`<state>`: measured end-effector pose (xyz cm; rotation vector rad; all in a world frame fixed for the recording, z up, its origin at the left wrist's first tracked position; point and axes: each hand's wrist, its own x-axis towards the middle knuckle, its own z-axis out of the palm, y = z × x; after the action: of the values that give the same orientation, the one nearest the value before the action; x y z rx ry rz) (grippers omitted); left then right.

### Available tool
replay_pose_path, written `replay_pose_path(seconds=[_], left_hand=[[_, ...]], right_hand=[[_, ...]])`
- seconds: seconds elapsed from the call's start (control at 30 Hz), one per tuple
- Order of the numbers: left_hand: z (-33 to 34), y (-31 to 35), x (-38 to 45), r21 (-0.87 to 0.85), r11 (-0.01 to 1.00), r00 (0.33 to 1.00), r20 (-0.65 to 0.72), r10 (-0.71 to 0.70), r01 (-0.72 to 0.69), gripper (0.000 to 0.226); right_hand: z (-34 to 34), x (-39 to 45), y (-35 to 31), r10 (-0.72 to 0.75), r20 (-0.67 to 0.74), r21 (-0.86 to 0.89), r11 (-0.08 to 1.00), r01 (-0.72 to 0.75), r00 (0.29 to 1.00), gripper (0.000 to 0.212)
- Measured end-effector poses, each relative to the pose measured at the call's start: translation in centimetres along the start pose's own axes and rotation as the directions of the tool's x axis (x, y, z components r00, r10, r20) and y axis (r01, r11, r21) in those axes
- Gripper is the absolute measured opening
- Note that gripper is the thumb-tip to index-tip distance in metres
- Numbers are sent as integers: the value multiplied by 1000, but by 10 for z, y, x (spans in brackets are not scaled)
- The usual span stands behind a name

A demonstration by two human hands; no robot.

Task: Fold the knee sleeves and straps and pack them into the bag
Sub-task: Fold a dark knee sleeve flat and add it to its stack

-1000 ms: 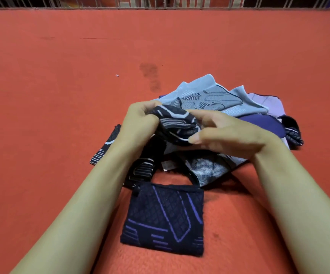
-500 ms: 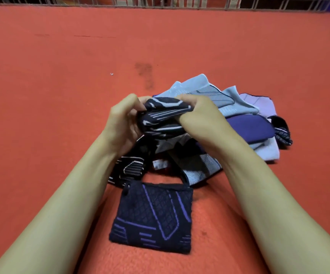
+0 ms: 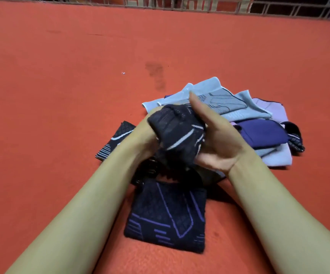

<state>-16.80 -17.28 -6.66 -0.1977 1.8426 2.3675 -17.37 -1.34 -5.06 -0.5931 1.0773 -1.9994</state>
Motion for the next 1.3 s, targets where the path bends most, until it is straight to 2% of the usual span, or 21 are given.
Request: replay_pose_path(seconds=[0.03,0.1,0.2,0.27,0.33,0.4,0.47,0.6,0.7,0.83,1.0,1.1,1.2,1.3], left_hand=[[-4,2,1,-20,1000,998,55,3,-2,33],[-11,11,1,-86,996,947,316,54,-28,40],[-19,15,-1,-29,1000,882,471,15,-1,48],[-23,8,2,42,998,874,485,19,-45,55],[-25,3,6,103,982,896,433,99,-158,44],[-24,4,9,108,969,942,281,185,-223,31],[-25,4,14,128,958,960,145,239,-258,24],[-32,5,22,275,902,935,-34,354,-332,22],[-36,3,25,289,899,930,-68,361,-328,21],[-42,4,28,238,913,914,-162,372,-330,20],[-48,6,24,187,916,916,-127,380,-354,24],[-48,8,27,181,918,900,-204,385,-352,29],[-53,7,30,195,930,889,-284,358,-313,27],[-52,6,30,299,913,862,-340,375,-278,30]], right_hand=[[-4,3,0,-11,-115,-166,986,-8,993,47],[-3,5,-7,-89,-246,-291,957,14,965,52],[-14,10,-6,-212,-414,-264,959,107,885,33],[-19,9,-7,-259,-436,-277,950,145,862,26],[-20,7,-11,-273,-421,-293,943,155,865,28],[-24,5,-15,-290,-424,-334,931,149,858,25],[-30,4,-17,-317,-479,-400,909,117,818,25],[-45,2,-22,-415,-576,-537,842,58,704,29],[-51,-2,-25,-461,-617,-568,822,45,638,28],[-61,-8,-33,-503,-663,-547,831,100,555,26],[-69,-15,-39,-569,-570,-587,787,191,593,19],[-73,-17,-39,-609,-463,-694,701,164,644,17],[-76,-19,-39,-619,-444,-744,658,119,648,21],[-77,-17,-36,-674,-404,-822,565,78,618,22]])
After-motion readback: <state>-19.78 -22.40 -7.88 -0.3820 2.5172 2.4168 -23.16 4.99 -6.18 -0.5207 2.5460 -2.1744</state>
